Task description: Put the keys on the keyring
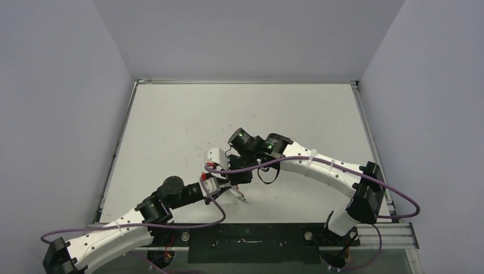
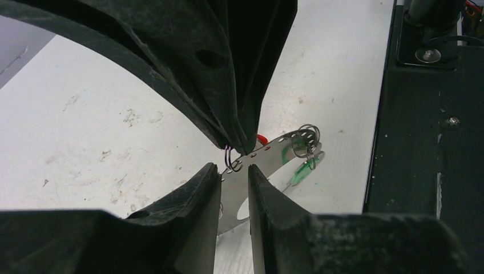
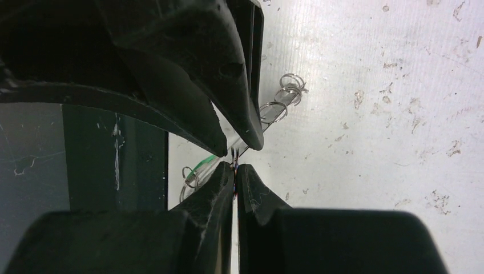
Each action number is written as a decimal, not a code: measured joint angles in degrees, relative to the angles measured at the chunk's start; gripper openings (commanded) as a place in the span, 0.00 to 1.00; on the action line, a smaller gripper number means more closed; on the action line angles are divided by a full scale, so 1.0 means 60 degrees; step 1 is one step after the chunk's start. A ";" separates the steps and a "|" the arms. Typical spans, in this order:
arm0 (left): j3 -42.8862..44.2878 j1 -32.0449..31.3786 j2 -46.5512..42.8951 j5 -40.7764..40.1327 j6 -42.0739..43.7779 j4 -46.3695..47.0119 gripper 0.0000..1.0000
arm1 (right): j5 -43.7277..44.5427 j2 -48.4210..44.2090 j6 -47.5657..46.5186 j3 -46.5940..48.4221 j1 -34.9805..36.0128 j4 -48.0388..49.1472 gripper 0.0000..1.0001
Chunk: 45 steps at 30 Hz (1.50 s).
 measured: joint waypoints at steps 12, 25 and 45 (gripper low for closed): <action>0.0106 0.0000 0.0266 0.0251 0.0000 0.0011 0.19 | 0.0000 0.0255 -0.0142 0.0215 0.0182 -0.0124 0.00; 0.0106 0.0000 0.0328 0.0277 0.0004 0.0025 0.00 | 0.0047 0.0262 -0.0066 0.0222 0.0186 -0.0102 0.40; -0.1038 0.0000 -0.0849 0.0047 -0.0514 0.1679 0.00 | -0.3002 -0.2153 0.0353 -0.2714 -0.2116 0.2965 0.48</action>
